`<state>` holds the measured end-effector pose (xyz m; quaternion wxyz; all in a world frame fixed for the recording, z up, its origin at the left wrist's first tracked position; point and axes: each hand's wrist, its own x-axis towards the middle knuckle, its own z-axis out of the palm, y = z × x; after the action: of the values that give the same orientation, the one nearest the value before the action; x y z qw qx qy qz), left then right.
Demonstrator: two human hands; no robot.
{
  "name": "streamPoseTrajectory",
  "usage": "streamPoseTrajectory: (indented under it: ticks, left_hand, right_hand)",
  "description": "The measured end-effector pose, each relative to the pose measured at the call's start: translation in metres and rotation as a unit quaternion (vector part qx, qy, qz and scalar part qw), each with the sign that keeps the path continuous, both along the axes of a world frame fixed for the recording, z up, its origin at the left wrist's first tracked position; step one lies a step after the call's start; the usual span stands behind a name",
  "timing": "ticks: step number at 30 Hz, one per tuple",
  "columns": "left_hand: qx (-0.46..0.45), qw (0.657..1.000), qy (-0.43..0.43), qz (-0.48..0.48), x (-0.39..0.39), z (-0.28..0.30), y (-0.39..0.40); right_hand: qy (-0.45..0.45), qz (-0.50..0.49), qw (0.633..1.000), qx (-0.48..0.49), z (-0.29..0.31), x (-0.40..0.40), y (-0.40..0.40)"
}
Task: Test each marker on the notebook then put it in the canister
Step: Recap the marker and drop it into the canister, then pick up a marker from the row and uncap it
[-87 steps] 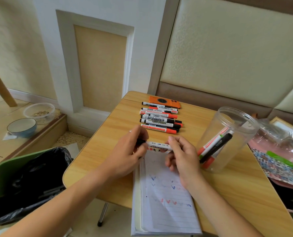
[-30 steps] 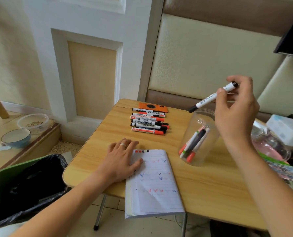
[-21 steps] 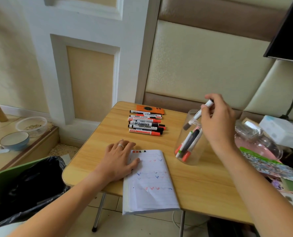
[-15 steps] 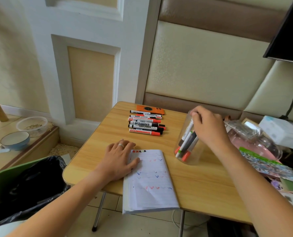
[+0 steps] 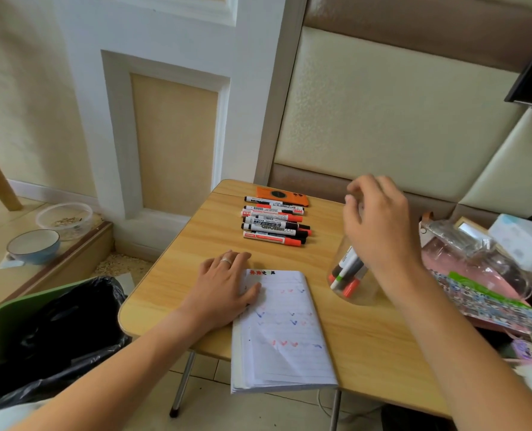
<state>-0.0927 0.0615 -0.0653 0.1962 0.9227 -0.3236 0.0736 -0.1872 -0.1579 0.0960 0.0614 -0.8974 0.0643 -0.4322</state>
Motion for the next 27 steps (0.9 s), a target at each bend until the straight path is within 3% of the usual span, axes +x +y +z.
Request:
streamPoseTrajectory:
  ticks: [2, 4, 6, 7, 10, 16, 19, 22, 27]
  left_hand:
    - [-0.002, 1.000, -0.008, 0.006, 0.002, 0.000, -0.001]
    - [0.004, 1.000, -0.012, 0.012, 0.003, 0.000, -0.002]
    - [0.016, 1.000, -0.020, 0.016, 0.004, 0.000, -0.003]
    - [0.022, 0.999, -0.026, 0.018, 0.005, 0.001, -0.004]
    - [0.030, 0.998, -0.056, 0.021, 0.011, 0.004, -0.005]
    - [0.003, 0.999, -0.041, 0.013, 0.022, 0.000, -0.008]
    - [0.006, 0.999, -0.041, 0.013, 0.022, -0.001, -0.008]
    - [0.005, 0.999, -0.041, 0.017, 0.023, -0.001, -0.008]
    - [0.009, 0.999, -0.033, 0.022, 0.022, 0.000, -0.007]
  right_hand:
    - [0.040, 0.074, 0.996, 0.018, -0.011, 0.007, 0.019]
    - [0.192, 0.110, 0.974, 0.042, -0.036, 0.014, 0.035]
    - [0.324, 0.091, 0.941, 0.023, -0.073, 0.015, 0.048]
    - [0.347, 0.076, 0.935, 0.001, -0.092, 0.015, 0.051]
    - [0.312, 0.059, 0.947, -0.045, -0.131, 0.016, 0.053]
    - [0.250, 0.052, 0.967, -0.018, -0.148, 0.026, 0.061]
    - [0.242, 0.073, 0.967, -0.022, -0.143, 0.031, 0.058]
    - [0.266, 0.084, 0.960, 0.033, -0.123, 0.050, 0.044]
    - [0.232, 0.005, 0.972, 0.036, -0.107, 0.097, 0.014]
